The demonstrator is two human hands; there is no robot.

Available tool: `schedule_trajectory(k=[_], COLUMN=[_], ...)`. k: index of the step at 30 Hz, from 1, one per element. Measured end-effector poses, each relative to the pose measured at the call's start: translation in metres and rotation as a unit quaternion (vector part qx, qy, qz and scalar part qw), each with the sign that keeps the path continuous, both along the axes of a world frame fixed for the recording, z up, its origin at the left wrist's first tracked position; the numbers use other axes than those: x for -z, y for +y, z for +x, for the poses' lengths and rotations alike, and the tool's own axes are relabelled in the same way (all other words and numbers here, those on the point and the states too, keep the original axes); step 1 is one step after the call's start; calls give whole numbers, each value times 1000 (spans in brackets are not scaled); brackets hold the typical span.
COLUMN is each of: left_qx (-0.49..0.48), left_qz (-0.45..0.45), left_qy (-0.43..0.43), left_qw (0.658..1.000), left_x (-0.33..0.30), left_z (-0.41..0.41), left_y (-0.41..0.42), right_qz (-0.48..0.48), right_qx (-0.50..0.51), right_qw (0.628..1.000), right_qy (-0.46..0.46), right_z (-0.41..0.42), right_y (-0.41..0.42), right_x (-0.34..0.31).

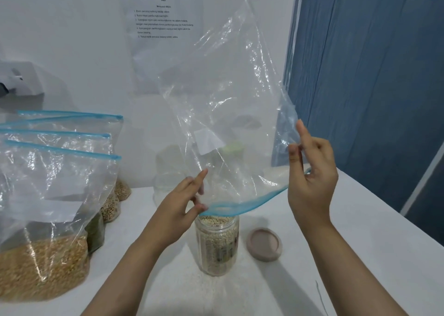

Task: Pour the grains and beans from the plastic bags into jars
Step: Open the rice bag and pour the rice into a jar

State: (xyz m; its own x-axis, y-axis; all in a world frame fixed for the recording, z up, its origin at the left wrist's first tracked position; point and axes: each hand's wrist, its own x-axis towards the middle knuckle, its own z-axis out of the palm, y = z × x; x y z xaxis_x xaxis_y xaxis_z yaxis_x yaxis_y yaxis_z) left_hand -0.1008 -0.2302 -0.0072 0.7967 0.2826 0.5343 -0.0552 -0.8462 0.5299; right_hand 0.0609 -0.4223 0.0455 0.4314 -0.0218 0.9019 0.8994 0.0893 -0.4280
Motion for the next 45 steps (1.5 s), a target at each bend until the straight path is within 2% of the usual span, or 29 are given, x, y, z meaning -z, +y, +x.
schedule_trajectory(k=[10, 17, 21, 23, 25, 29, 32, 34, 36, 38, 39, 41, 43, 45], left_qx=[52, 21, 17, -8, -43, -73, -81, -88, -70, -32, -28, -69, -120, -152], left_qz=[13, 25, -17, -72, -133, -184, -297, -354, -409, -451, -443, -360, -258, -206], left_qy=[-31, -18, -105, -153, -200, -292, -340, -367, -390, -398, -393, -375, -366, -370], left_qw=[998, 999, 994, 986, 970, 936, 888, 856, 822, 798, 805, 851, 886, 893], left_x=[6, 1, -7, -13, -17, -27, -34, -39, -43, -44, -43, -40, -37, -43], left_z=[2, -1, 4, 9, 17, 41, 70, 90, 108, 125, 133, 147, 159, 170], left_y=[3, -2, -12, -24, -40, -72, -95, -106, -112, -122, -128, -140, -150, -159], right_qz=[-9, -2, 26, 31, 28, 21, 11, 0, -29, -90, -128, -165, -158, -158], right_qx=[39, 61, 49, 33, 16, -42, -131, -218, -325, -383, -382, -333, -203, -42], right_qw=[999, 994, 988, 986, 986, 989, 979, 963, 931, 907, 905, 921, 964, 986], right_qy=[5, 95, 143, 162, 161, 137, 156, 158, 165, 149, 134, 121, 72, 7], right_z=[-3, 5, 10, 14, 19, 39, 62, 80, 96, 111, 117, 130, 146, 163], right_y=[0, -8, -15, -20, -28, -53, -78, -95, -116, -138, -147, -164, -176, -185], right_x=[-4, 4, 16, 21, 22, 21, 17, 13, 8, 3, 2, -1, -6, -12])
